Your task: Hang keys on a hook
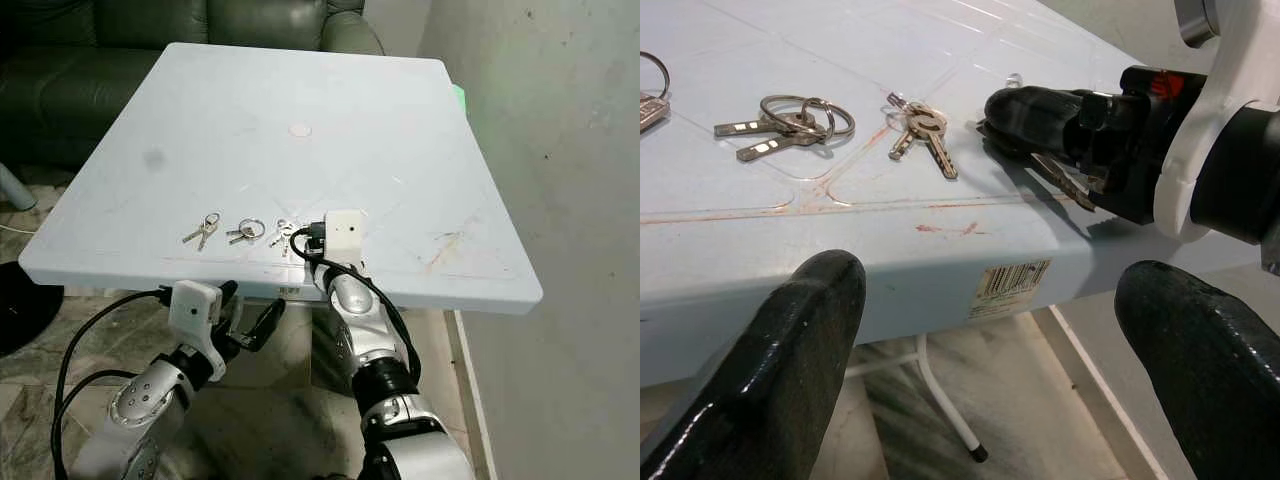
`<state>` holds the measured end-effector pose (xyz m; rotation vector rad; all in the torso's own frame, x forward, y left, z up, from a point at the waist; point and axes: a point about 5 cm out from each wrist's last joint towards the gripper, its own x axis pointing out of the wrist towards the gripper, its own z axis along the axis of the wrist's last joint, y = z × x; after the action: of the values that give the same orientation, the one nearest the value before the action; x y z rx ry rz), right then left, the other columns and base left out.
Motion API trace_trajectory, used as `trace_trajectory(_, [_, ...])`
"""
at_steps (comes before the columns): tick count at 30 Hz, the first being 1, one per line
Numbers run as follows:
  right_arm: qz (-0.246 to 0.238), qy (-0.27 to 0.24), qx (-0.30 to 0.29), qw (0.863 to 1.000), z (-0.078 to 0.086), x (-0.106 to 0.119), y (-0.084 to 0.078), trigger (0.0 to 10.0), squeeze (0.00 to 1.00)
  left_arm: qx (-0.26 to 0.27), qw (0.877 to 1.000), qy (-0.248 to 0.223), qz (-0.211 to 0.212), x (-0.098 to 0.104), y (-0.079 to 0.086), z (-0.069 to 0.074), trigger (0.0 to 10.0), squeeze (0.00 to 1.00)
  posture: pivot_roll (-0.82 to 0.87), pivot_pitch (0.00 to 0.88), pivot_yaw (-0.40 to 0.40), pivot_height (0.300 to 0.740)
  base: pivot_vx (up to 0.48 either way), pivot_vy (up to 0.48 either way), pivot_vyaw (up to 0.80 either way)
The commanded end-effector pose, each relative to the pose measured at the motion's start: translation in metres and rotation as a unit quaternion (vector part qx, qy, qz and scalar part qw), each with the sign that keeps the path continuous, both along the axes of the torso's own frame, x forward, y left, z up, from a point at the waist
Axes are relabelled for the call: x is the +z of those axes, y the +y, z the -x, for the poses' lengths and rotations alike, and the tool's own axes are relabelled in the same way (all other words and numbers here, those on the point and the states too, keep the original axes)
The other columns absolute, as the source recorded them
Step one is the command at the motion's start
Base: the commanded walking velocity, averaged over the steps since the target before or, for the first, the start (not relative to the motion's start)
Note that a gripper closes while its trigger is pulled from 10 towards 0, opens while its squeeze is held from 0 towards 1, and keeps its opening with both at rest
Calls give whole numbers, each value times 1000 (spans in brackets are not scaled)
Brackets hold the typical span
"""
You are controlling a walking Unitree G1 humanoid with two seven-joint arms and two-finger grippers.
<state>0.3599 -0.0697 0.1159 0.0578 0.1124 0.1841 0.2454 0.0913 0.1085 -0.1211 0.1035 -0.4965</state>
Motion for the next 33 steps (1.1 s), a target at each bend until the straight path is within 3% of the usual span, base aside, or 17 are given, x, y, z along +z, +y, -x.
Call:
trace_trajectory(1, [-4, 10, -7, 1000, -1, 0, -1, 1961, 0, 4, 1000, 4, -1, -1, 0, 0, 10000, 0, 68, 129, -68, 740, 0, 0, 0])
trace_trajectory(2, [-6, 12, -8, 1000, -1, 0, -1, 2118, 0, 4, 1000, 4, -1, -1, 0, 0, 10000, 0, 68, 129, -67, 740, 0, 0, 0])
trace_trajectory(3, [-7, 12, -9, 1000, -2, 0, -1, 3608, 0, 4, 1000, 4, -1, -1, 0, 0, 10000, 0, 68, 129, -67, 740, 0, 0, 0])
trace_trajectory(4, [-8, 11, -2, 1000, -2, 1, 0, 7882, 0, 5, 1000, 5, 0, -1, 0, -1, 10000, 0, 68, 130, -68, 740, 0, 0, 0])
trace_trajectory(5, [-8, 16, 2, 1000, -2, 1, 1, 10000, 0, 6, 1000, 5, 0, -1, -1, -1, 10000, 0, 68, 129, -69, 740, 0, 0, 0])
trace_trajectory(12, [-41, 10, 8, 999, -3, 4, 2, 10000, 0, 6, 1000, 5, 5, 0, -3, -1, 10000, 0, 68, 129, -72, 740, 0, 0, 0])
trace_trajectory(13, [-51, 12, 4, 999, -4, 5, 1, 10000, 55, 6, 1000, 5, 6, 0, -3, -1, 10000, 0, 69, 129, -73, 740, 0, 0, 0])
trace_trajectory(16, [-55, 13, 3, 998, -5, 6, 1, 10000, 55, 6, 1000, 4, 6, 0, -3, -1, 10000, 0, 69, 130, -74, 740, 0, 0, 0])
trace_trajectory(17, [-65, 14, -1, 998, -6, 7, 0, 10000, 1000, 7, 1000, 4, 6, 0, -3, -1, 10000, 0, 70, 131, -75, 740, 0, 0, 0])
trace_trajectory(18, [-52, 15, -7, 998, -7, 8, -1, 10000, 839, 7, 1000, 5, 6, 0, -3, -1, 10000, 0, 70, 131, -75, 740, 0, 0, 0])
trace_trajectory(20, [-54, 18, -4, 998, -7, 8, 0, 10000, 839, 9, 1000, 5, 6, 0, -2, -1, 10000, 0, 70, 132, -75, 740, 0, 0, 0])
trace_trajectory(21, [-56, 16, -3, 998, -7, 9, 0, 10000, 0, 10, 1000, 5, 7, 0, -2, -1, 10000, 0, 72, 132, -77, 740, 0, 0, 0])
trace_trajectory(26, [-52, 9, -11, 999, -8, 11, 0, 10000, 0, 11, 1000, 5, 7, 0, -3, -1, 10000, 0, 73, 131, -78, 740, 0, 0, 0])
trace_trajectory(30, [-13, 24, -33, 999, -9, 9, 2, 10000, 0, 12, 1000, 5, 9, 0, -3, -2, 10000, 0, 74, 132, -80, 740, 0, 0, 0])
trace_trajectory(31, [-8, 24, -36, 999, -9, 9, 2, 4902, 0, 12, 1000, 5, 9, 0, -3, -2, 10000, 0, 74, 132, -80, 740, 0, 0, 0])
trace_trajectory(32, [-6, 24, -35, 999, -9, 9, 2, 4902, 0, 12, 1000, 5, 9, 0, -3, -2, 10000, 0, 74, 132, -80, 740, 0, 0, 0])
trace_trajectory(33, [1, 23, -38, 999, -9, 9, 2, 3608, 0, 13, 1000, 5, 8, 0, -3, -2, 10000, 0, 74, 131, -80, 740, 0, 0, 0])
